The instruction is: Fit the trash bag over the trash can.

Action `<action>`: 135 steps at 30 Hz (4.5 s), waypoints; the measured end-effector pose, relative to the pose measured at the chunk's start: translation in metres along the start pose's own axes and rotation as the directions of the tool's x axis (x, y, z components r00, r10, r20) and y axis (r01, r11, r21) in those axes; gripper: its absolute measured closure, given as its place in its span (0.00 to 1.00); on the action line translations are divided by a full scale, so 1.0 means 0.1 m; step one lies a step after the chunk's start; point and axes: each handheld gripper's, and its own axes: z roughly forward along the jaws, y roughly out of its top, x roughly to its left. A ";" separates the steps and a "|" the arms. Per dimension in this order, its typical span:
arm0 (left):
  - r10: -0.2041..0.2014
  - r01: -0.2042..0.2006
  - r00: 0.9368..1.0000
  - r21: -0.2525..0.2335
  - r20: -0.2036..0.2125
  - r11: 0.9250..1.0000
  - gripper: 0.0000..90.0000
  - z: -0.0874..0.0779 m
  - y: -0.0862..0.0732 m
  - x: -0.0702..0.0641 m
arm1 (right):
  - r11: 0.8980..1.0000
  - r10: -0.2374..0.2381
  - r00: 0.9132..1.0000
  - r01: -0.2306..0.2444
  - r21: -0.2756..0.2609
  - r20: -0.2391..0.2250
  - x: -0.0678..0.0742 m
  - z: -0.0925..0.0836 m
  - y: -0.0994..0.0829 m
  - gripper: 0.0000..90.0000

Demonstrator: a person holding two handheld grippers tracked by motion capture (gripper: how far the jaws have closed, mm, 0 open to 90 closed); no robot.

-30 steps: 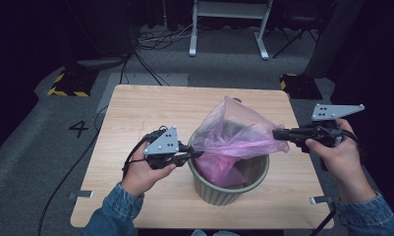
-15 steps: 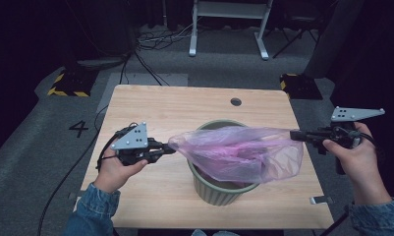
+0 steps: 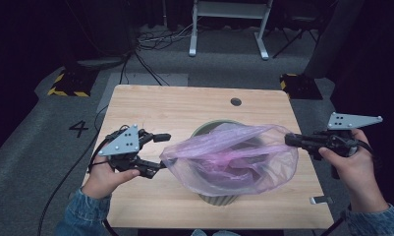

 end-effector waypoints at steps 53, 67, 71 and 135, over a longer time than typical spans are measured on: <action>-0.104 0.137 0.975 0.163 -0.197 0.977 0.88 0.60 -0.11 0.67 | 0.997 -0.023 0.999 0.021 -0.070 -0.024 -0.15 0.72 0.02 1.00; -0.179 0.236 0.956 0.251 -0.231 0.939 0.98 0.91 -0.46 0.83 | 0.999 0.050 0.998 -0.050 0.006 0.040 -0.50 1.12 -0.20 1.00; -0.213 0.265 0.956 0.285 -0.200 0.921 0.99 0.98 -0.63 0.78 | 0.994 0.087 0.996 -0.089 0.057 0.027 -0.53 1.16 -0.39 1.00; -0.095 0.106 0.993 0.196 -0.067 0.975 1.00 0.66 -0.57 0.28 | 0.984 0.129 0.970 -0.099 -0.151 0.206 -0.38 0.06 -0.75 0.41</action>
